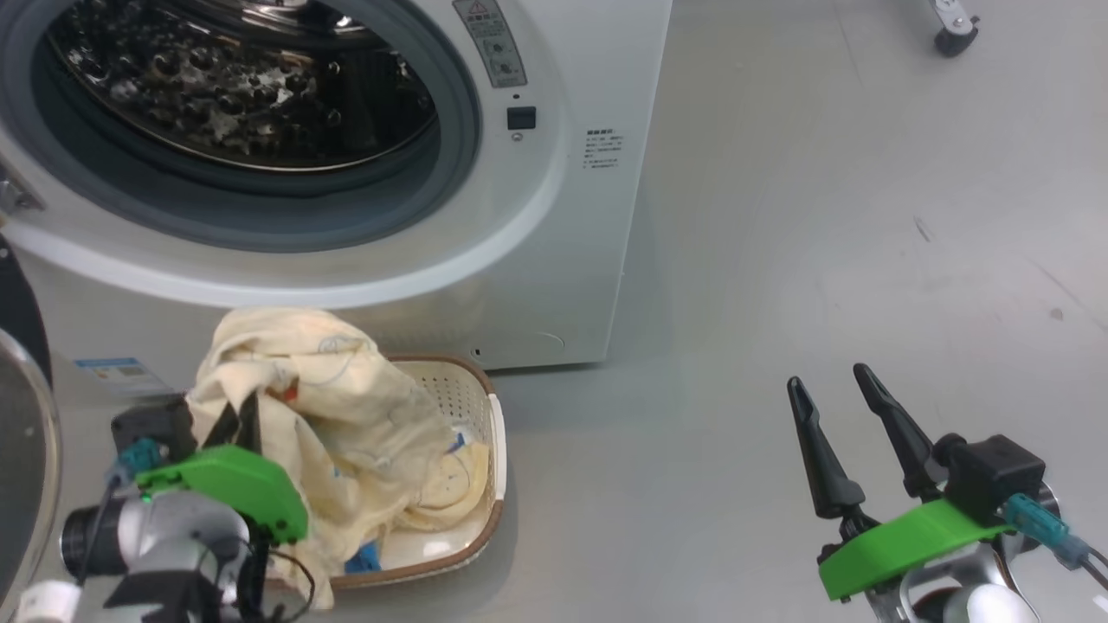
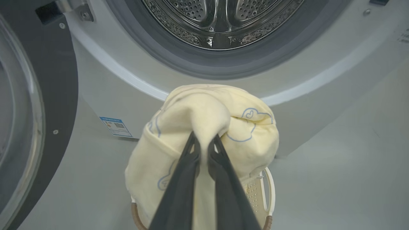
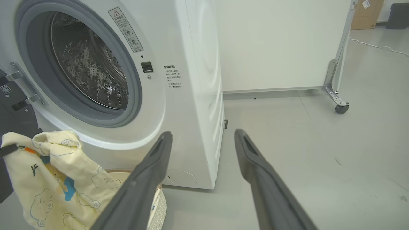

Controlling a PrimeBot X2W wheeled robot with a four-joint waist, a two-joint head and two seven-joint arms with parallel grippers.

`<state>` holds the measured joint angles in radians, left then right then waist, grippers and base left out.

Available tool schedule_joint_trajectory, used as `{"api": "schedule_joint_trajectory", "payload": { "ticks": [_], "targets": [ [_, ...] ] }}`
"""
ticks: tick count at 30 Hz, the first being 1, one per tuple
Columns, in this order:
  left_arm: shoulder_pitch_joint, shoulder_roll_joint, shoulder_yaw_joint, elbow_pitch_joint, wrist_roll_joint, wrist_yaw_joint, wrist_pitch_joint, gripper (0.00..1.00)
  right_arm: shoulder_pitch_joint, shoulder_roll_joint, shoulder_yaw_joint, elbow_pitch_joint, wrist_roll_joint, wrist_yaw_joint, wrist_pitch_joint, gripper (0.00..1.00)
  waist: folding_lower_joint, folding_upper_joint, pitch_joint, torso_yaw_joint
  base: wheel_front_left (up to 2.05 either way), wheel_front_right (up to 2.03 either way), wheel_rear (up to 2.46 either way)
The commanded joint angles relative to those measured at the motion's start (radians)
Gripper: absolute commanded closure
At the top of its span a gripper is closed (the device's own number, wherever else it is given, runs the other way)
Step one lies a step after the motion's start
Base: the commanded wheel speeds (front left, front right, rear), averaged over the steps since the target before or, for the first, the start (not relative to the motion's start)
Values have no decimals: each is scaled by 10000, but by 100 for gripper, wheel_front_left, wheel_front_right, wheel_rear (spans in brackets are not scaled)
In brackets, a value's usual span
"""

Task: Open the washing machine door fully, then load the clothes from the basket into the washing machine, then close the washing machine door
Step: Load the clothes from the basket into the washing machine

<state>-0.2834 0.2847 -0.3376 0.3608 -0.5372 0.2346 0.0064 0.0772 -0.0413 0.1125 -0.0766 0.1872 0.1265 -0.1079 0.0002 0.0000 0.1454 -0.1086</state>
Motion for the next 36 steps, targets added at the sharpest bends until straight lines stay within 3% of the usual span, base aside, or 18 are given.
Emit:
{"api": "schedule_joint_trajectory", "payload": {
  "ticks": [1, 13, 23, 36],
  "targets": [
    [-986, 454, 519, -51, -131, -123, 208, 100, -552, -89, 267, -245, 120, 42, -180, 0, -2, 0, 528, -350, 0, 0, 0],
    [-3685, 1160, 809, 1405, -481, -730, 1446, 100, -1333, -89, 575, 333, 515, 42, -778, 0, -2, 0, 1693, -1204, 0, 0, 0],
    [-6171, 2157, 927, 2256, -577, -1108, 3010, 100, -1990, -89, 887, 750, 903, 42, -1219, 0, -2, 0, 2750, -1780, 0, 0, 0],
    [-8436, 3289, 1150, 2569, -630, -1155, 4525, 100, -2697, -89, 1447, 1233, 1572, 42, -1515, 0, -2, 0, 4149, -2791, 0, 0, 0]
  ]
}}
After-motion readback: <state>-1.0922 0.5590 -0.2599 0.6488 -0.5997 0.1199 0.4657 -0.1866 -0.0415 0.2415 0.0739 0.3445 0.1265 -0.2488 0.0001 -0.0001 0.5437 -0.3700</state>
